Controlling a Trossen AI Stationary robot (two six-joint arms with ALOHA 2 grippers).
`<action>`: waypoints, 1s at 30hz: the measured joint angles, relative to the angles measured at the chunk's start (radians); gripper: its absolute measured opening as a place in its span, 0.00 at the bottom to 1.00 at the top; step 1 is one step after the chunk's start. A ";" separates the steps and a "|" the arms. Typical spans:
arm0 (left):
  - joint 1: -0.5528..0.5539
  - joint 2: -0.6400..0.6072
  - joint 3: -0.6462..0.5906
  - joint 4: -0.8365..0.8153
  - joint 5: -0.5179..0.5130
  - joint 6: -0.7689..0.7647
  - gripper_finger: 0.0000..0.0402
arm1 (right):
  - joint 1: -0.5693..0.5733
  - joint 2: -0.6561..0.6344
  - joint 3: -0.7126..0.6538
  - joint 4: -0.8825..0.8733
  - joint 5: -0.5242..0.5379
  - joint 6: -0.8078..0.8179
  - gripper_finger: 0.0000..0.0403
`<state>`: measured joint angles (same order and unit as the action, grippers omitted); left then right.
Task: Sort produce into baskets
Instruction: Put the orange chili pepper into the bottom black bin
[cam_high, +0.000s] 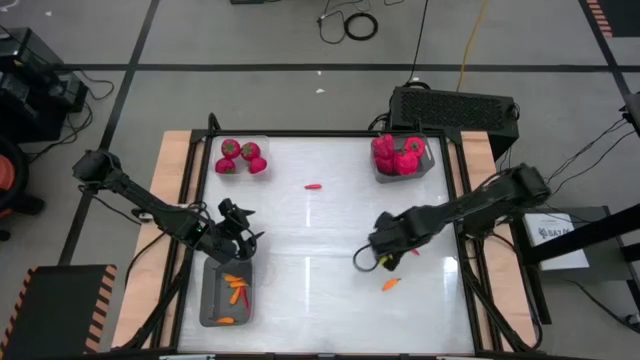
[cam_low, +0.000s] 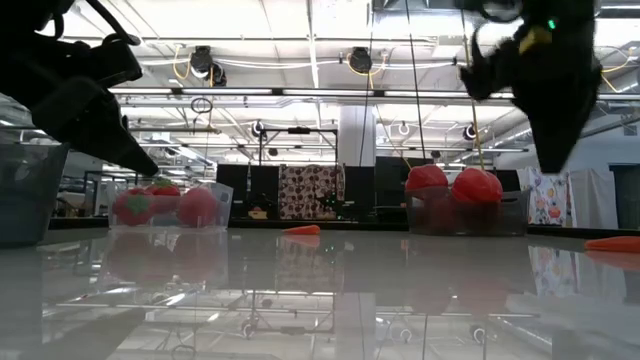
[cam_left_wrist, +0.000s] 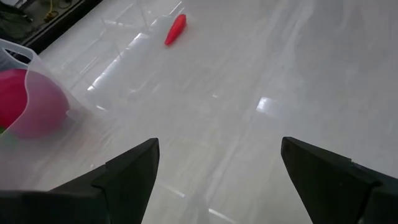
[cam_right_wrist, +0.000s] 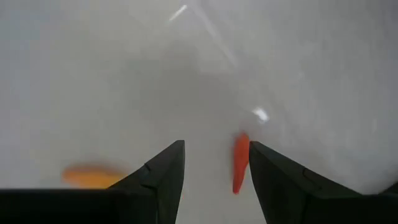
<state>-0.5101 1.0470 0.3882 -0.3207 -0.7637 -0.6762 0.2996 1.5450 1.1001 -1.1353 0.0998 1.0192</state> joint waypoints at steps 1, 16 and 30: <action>0.000 0.000 0.000 -0.001 -0.006 0.000 0.85 | -0.001 -0.027 -0.047 0.022 0.003 0.044 0.42; 0.000 0.000 0.000 0.023 -0.030 0.000 0.85 | 0.029 -0.107 -0.417 0.323 -0.055 0.270 0.42; 0.000 0.000 0.000 0.023 -0.030 0.000 0.85 | 0.030 -0.097 -0.407 0.324 -0.048 0.229 0.03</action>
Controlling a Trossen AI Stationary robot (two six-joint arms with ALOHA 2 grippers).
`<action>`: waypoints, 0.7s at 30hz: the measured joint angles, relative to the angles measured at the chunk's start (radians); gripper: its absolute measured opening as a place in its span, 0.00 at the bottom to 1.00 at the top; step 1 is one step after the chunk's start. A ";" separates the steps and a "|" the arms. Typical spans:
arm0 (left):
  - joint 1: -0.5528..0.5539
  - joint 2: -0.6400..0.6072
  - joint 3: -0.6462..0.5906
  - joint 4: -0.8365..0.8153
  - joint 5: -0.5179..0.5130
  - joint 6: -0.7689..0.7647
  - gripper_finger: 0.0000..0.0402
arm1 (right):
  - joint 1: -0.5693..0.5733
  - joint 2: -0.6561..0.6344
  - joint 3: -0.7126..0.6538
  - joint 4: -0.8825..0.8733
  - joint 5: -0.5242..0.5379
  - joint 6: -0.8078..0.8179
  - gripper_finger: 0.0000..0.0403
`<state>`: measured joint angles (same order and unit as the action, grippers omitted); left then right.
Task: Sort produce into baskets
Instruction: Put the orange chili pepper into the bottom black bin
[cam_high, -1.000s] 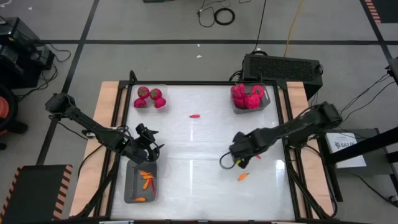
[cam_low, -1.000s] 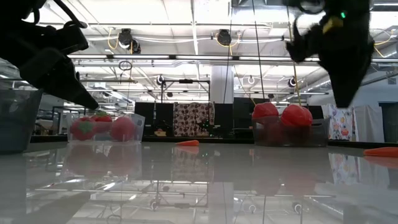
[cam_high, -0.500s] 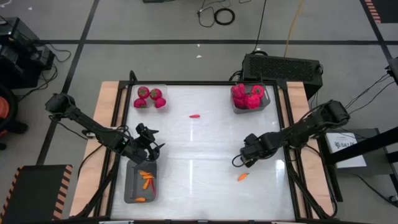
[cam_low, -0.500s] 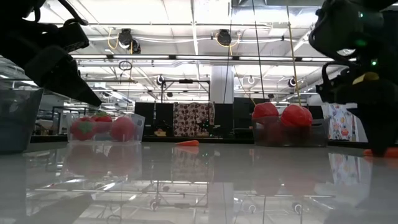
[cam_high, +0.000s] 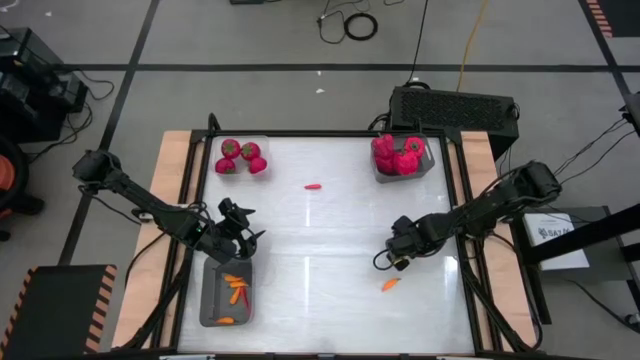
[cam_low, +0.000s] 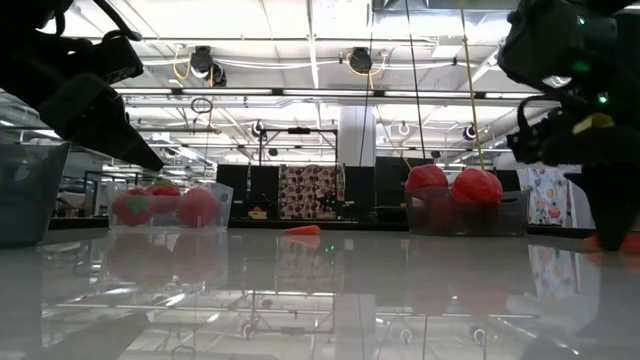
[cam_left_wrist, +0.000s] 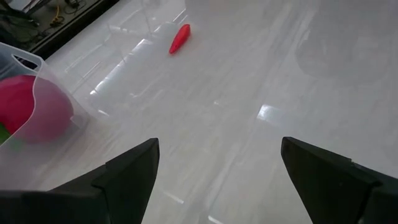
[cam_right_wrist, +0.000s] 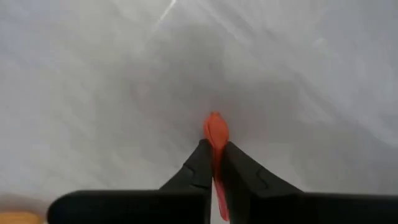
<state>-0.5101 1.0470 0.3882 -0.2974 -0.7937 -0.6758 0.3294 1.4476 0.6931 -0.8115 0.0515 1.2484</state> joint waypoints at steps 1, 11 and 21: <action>0.000 0.000 0.000 0.000 0.000 0.000 0.85 | 0.000 0.001 0.013 -0.003 0.006 -0.010 0.02; 0.000 0.000 0.000 0.001 -0.030 0.000 0.85 | 0.034 0.007 0.195 0.507 0.323 -0.246 0.03; 0.000 0.000 0.000 0.002 -0.031 0.000 0.85 | 0.070 0.331 0.224 1.744 0.439 -0.841 0.02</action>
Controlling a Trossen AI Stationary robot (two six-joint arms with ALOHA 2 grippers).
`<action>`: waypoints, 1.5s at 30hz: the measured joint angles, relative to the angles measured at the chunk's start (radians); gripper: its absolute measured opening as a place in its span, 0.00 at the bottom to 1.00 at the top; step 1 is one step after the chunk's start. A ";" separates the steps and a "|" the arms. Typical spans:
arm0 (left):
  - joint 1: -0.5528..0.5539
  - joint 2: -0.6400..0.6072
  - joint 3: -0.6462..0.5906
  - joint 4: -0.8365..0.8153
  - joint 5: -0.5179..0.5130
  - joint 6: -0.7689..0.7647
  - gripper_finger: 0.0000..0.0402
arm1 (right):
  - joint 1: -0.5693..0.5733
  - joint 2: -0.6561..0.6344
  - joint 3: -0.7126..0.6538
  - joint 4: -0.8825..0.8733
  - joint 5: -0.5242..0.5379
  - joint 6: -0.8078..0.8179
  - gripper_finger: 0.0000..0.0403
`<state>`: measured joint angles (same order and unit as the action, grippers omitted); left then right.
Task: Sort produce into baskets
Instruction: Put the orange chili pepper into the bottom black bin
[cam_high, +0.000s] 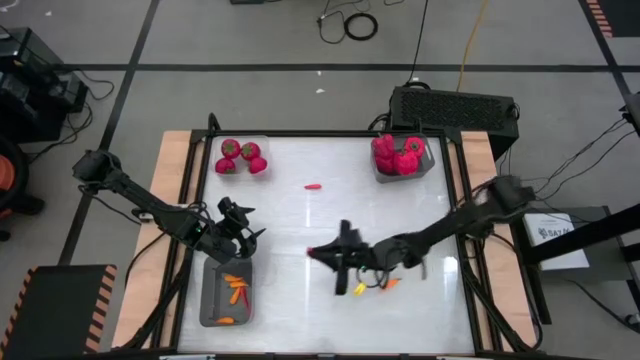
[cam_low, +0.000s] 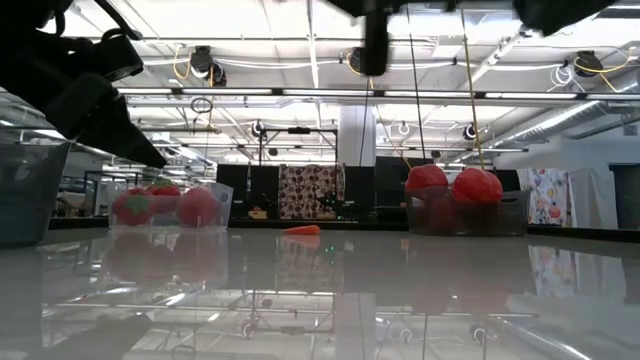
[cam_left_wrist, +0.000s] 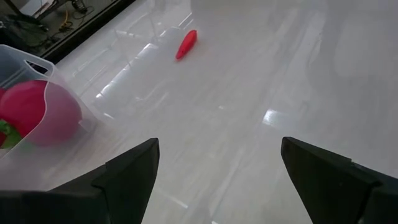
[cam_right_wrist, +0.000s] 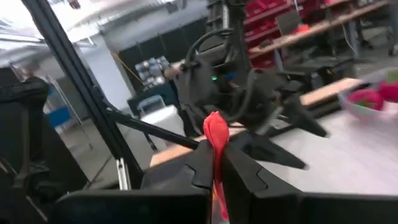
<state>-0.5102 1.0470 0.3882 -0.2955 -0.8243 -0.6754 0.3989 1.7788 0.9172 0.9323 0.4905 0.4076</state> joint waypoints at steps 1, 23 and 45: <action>0.000 0.000 0.000 0.000 -0.002 0.000 0.85 | -0.004 0.053 0.031 0.033 -0.015 -0.006 0.02; 0.000 0.000 -0.001 -0.034 -0.038 0.026 0.85 | -0.086 0.863 1.238 -0.555 -0.382 -0.081 0.03; 0.000 0.000 -0.001 -0.027 -0.033 0.025 0.85 | -0.118 0.635 1.271 -1.386 -0.398 -0.208 0.42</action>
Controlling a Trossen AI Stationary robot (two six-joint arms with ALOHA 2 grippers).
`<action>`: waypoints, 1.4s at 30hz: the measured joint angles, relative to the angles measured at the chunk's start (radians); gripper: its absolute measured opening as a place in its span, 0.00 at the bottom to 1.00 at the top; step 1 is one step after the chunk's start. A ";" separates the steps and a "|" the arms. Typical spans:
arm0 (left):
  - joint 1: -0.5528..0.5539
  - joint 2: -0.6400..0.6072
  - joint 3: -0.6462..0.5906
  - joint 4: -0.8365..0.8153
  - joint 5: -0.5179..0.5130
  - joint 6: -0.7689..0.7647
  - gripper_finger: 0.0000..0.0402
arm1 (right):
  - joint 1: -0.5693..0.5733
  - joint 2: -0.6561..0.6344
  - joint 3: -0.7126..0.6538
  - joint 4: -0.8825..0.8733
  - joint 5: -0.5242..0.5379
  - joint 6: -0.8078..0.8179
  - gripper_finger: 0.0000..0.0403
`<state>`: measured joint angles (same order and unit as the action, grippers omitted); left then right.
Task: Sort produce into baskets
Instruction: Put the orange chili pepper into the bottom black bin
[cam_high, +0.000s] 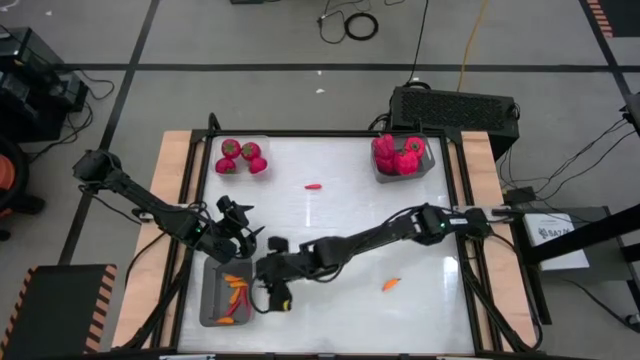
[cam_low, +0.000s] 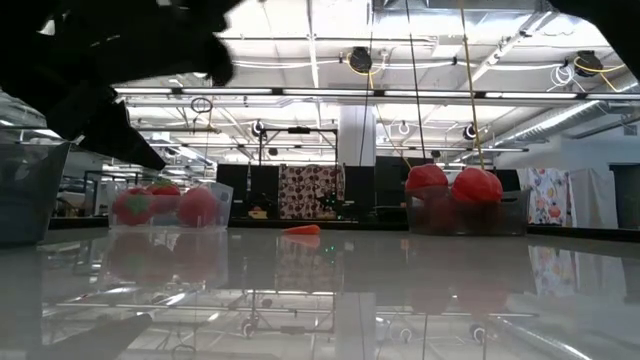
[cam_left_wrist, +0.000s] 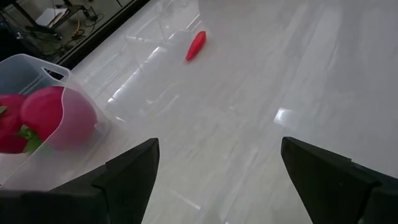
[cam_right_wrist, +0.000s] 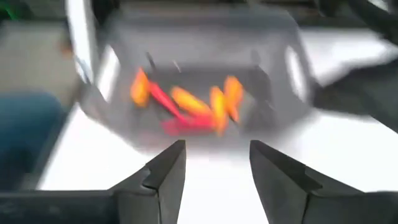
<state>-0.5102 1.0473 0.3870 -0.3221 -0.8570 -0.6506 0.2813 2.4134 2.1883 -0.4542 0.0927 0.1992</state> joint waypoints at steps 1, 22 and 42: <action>0.000 0.000 0.000 0.001 0.000 0.000 0.85 | -0.004 -0.015 0.000 -0.061 0.018 -0.015 0.42; 0.000 0.000 0.000 -0.002 0.001 0.002 0.85 | -0.397 -0.054 -0.053 -0.529 0.097 -0.132 0.42; 0.000 -0.001 0.000 -0.051 0.000 0.001 0.85 | -0.524 0.079 -0.049 -0.509 0.099 -0.167 0.40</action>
<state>-0.5099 1.0462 0.3874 -0.3729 -0.8566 -0.6491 -0.2430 2.4924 2.1397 -0.9634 0.1918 0.0327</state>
